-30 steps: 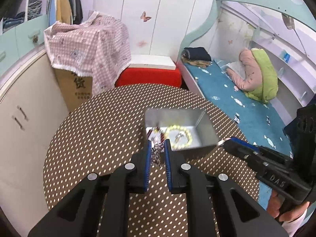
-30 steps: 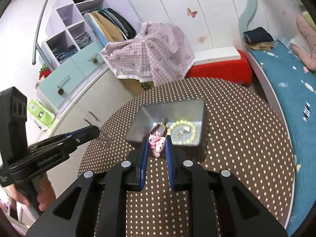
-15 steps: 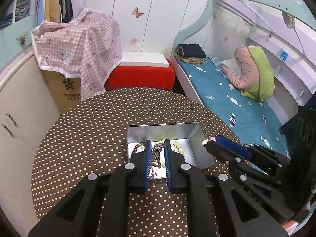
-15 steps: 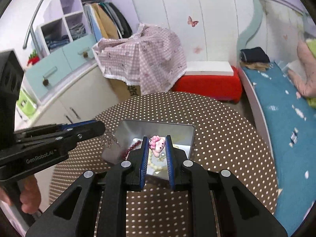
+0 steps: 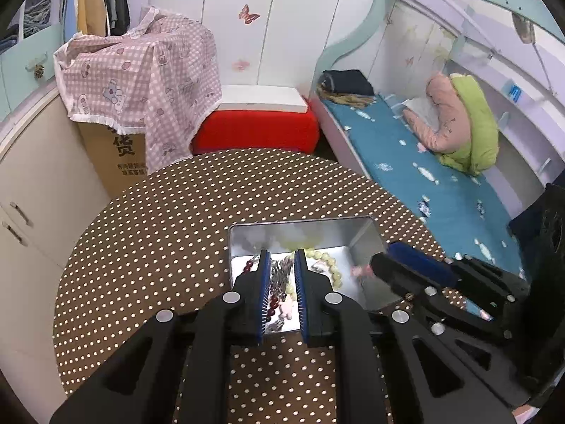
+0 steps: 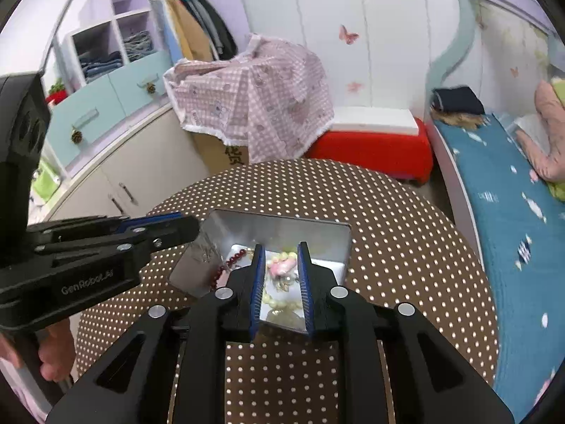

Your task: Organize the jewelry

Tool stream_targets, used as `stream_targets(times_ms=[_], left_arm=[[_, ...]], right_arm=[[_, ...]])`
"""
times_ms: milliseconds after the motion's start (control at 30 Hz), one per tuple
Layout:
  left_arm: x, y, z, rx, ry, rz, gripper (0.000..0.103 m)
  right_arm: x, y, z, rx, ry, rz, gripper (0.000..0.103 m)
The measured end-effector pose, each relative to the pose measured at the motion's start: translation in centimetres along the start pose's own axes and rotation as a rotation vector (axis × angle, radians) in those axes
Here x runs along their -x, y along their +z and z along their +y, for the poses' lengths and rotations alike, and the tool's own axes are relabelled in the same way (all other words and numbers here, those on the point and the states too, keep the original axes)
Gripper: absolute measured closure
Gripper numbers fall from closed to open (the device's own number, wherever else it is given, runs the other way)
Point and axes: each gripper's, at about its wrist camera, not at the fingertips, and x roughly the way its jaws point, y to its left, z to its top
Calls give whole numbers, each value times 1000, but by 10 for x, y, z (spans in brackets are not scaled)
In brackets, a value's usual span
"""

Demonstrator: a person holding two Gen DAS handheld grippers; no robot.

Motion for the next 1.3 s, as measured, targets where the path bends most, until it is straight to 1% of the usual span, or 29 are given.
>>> stream_targets(times_ms=[33,67,133,167,200,233,333,467,667,733,833,933,1067,1200,1300], left_arm=[[0,-1,-1,-4,11,2,89],[0,-2,-1,-5,13,3,87],[0,-3,0,-2,10,7,66],[1,-4,0,-3,16,2,63],[2,-4,1,-8,25,-3,56],[2,-4,1,-12,30,-5,53],[4,-6,3,-9,30,-4,53],[7,-9,2,-15,33,0,52],[21,-19,0,-14,65,-18,43],[27,-22,-1,-13,75,-26,40],[37,-28,-2,-11,96,-41,38],[48,-37,-5,-11,100,-46,37],[67,-52,-13,-33,117,-66,37],[86,-65,-20,-41,117,-87,37],[103,-75,-24,-54,140,-118,37]], right_arm=[[1,0,0,-6,-10,-2,70],[2,-1,-1,-6,-18,-9,53],[6,-3,-3,-24,-40,-27,37],[8,-3,-4,-31,-44,-32,37],[9,-4,-5,-33,-42,-32,37],[11,-4,-7,-34,-43,-34,37],[13,-6,-9,-38,-62,-32,36],[17,-8,-7,-38,-65,-32,36],[29,-13,-1,-26,-86,-40,35],[35,-16,2,-23,-96,-45,33],[50,-24,10,-3,-138,-64,29],[64,-31,14,2,-136,-72,27],[89,-43,22,10,-172,-94,21],[112,-54,31,24,-199,-115,19],[129,-61,40,42,-221,-135,18]])
